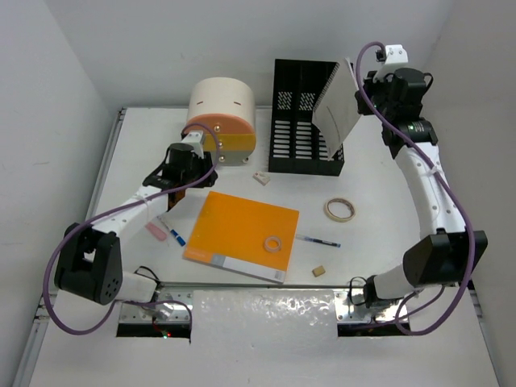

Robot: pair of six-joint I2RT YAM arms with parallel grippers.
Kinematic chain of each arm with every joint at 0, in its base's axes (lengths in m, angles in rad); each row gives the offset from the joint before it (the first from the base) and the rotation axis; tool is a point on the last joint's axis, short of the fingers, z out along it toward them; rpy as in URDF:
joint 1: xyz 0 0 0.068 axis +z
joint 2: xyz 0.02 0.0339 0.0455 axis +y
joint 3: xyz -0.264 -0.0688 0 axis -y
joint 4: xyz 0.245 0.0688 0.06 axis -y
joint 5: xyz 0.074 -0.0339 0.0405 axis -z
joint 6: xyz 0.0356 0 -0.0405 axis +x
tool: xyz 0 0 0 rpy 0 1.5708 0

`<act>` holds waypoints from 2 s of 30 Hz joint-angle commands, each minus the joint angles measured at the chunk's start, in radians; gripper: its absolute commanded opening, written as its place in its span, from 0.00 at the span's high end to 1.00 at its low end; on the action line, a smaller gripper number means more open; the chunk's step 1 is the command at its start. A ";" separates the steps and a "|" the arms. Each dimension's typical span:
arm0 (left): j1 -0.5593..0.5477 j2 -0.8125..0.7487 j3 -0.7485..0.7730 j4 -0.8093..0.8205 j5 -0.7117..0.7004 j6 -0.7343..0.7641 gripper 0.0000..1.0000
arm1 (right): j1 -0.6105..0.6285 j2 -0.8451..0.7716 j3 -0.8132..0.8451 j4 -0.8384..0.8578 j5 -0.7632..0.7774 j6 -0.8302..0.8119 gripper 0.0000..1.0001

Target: Organize the desk

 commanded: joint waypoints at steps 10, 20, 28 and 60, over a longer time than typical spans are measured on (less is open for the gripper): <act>-0.011 0.018 -0.005 0.010 -0.049 0.030 0.60 | -0.048 0.064 0.133 0.156 -0.215 0.077 1.00; -0.009 0.044 0.003 0.004 -0.058 0.030 0.60 | -0.212 0.057 0.089 0.135 -0.175 0.052 1.00; -0.011 0.076 0.014 -0.003 -0.050 0.025 0.60 | -0.249 0.084 0.081 0.135 -0.151 0.036 1.00; -0.011 0.096 0.027 -0.014 -0.018 0.026 0.59 | -0.188 0.229 0.108 0.242 -0.315 0.096 0.80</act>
